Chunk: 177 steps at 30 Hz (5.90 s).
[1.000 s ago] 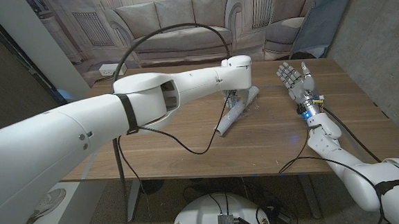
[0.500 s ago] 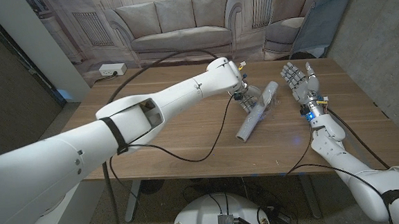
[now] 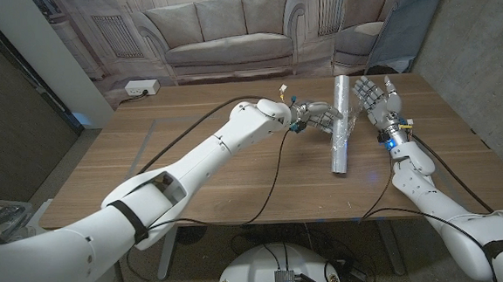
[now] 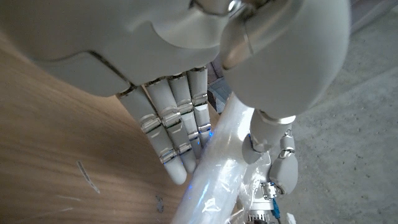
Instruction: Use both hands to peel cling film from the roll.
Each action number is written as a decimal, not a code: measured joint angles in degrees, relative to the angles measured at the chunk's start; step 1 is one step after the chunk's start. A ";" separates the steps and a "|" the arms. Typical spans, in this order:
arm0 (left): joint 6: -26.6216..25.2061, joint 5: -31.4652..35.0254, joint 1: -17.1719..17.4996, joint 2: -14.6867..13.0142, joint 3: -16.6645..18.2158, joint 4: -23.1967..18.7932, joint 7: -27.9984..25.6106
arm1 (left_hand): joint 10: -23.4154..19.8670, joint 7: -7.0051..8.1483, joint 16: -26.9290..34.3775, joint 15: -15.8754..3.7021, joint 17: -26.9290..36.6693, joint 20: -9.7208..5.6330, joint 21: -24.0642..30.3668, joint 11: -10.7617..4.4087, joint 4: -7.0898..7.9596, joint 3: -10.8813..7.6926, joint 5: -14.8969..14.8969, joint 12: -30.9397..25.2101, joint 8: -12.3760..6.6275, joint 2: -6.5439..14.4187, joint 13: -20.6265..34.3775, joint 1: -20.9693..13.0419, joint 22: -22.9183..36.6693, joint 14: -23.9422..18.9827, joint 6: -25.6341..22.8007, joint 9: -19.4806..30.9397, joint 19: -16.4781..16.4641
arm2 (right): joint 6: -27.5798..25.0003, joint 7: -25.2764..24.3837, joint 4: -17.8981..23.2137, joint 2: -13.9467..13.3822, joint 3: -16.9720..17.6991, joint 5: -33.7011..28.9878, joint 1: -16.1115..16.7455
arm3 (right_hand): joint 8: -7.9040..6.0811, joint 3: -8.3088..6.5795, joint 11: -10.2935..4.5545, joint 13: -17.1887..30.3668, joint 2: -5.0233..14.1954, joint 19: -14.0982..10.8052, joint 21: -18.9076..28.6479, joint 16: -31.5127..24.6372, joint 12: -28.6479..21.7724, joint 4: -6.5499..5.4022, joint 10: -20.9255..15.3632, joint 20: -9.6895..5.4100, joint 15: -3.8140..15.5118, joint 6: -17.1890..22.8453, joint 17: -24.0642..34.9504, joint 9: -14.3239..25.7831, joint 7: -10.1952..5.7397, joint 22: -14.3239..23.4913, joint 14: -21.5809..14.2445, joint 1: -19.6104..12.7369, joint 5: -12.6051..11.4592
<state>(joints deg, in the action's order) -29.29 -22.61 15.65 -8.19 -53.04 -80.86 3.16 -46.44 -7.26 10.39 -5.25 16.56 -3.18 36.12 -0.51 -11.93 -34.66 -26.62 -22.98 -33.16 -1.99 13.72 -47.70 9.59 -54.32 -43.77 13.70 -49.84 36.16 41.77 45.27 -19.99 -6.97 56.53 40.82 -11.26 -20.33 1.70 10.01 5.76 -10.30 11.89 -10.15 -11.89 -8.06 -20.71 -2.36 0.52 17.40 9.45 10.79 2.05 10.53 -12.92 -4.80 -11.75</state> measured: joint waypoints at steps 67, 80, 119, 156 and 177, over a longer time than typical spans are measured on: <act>44.48 -38.47 13.67 29.55 40.88 58.63 47.02 | 5.91 2.02 2.51 -0.15 -4.37 -0.19 -9.68 -0.14 1.61 1.60 6.91 9.42 -14.10 4.10 -1.51 4.07 0.15 7.51 12.76 0.06 3.88 | -7.74 -20.13 27.11 -6.65 -8.43 -8.26 7.06 | 0.00 -0.24 0.43 0.00 0.00 0.00 0.00 0.01 0.00 0.24 -0.39 0.00 -0.32 0.61 0.00 -0.01 0.00 0.00 -0.30 0.00 0.00; 43.14 -38.14 13.64 29.73 41.72 59.29 48.15 | 6.02 1.25 1.13 0.43 -4.15 1.45 -11.96 0.43 5.85 -3.65 9.34 9.87 -6.86 6.61 -1.04 6.56 0.15 8.18 22.20 21.39 4.87 | -7.78 -20.49 27.22 -6.46 -9.07 -8.44 6.53 | 0.00 -0.23 0.22 0.00 0.00 0.01 0.00 0.01 0.00 0.24 -0.61 0.00 -0.31 0.61 0.00 -0.01 0.00 0.00 -0.29 0.00 0.00; 42.75 -37.14 14.32 32.25 47.03 60.80 48.81 | 12.95 4.31 1.15 2.60 -4.95 6.88 -19.63 2.15 12.51 -5.82 16.46 11.74 10.72 -4.56 -1.75 22.21 0.44 18.95 22.68 1.23 10.33 | -7.98 -20.77 28.27 -6.65 -9.35 -8.37 6.45 | 0.00 -0.39 0.23 0.00 0.00 0.01 0.00 0.01 0.00 0.08 -0.60 0.00 -0.32 0.60 0.00 -0.01 0.00 0.00 -0.29 0.00 0.00; 37.79 -34.83 37.16 24.15 31.32 19.50 15.33 | 4.60 3.97 2.92 0.77 -4.68 2.35 -20.40 -1.66 9.01 -11.39 16.07 10.78 4.10 4.90 -1.58 19.93 0.69 11.52 12.76 0.66 1.72 | -16.99 -25.51 36.23 -11.99 -10.33 -11.23 8.75 | 0.00 -3.07 1.06 0.00 1.13 -4.12 0.66 -0.26 -0.44 4.99 -2.87 0.81 -1.43 2.38 -0.12 -0.13 0.94 -0.01 -3.27 -4.76 0.69; 35.32 -38.52 37.11 18.41 25.91 6.56 -5.07 | 4.90 3.98 2.47 0.77 -4.15 1.64 -20.40 -1.75 9.19 -11.22 16.27 11.02 1.34 3.51 -1.58 18.43 0.68 11.53 12.74 4.25 1.45 | -32.79 -31.53 49.96 -24.13 -11.28 -13.81 10.36 | 0.00 -3.65 1.96 0.00 -0.76 -7.24 1.09 -0.25 -0.44 9.36 -4.40 2.08 -2.58 3.39 -0.03 -0.12 1.95 -0.14 -5.62 -8.92 1.16</act>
<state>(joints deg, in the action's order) 6.03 -61.13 52.76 10.23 -27.14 -74.30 -1.91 -41.53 -3.28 12.86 -4.48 12.41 -1.54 15.72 -2.25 -2.74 -45.87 -10.35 -11.96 -31.82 1.52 12.14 -29.27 10.28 -42.79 -31.03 17.95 -48.39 3.36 10.24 95.23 -44.12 -18.25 42.72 51.18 -11.26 -23.98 3.66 10.01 5.00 -17.54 12.98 -10.40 -12.34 1.30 -25.11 -0.28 -2.06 20.80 9.42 10.66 3.99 10.39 -18.54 -13.72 -10.59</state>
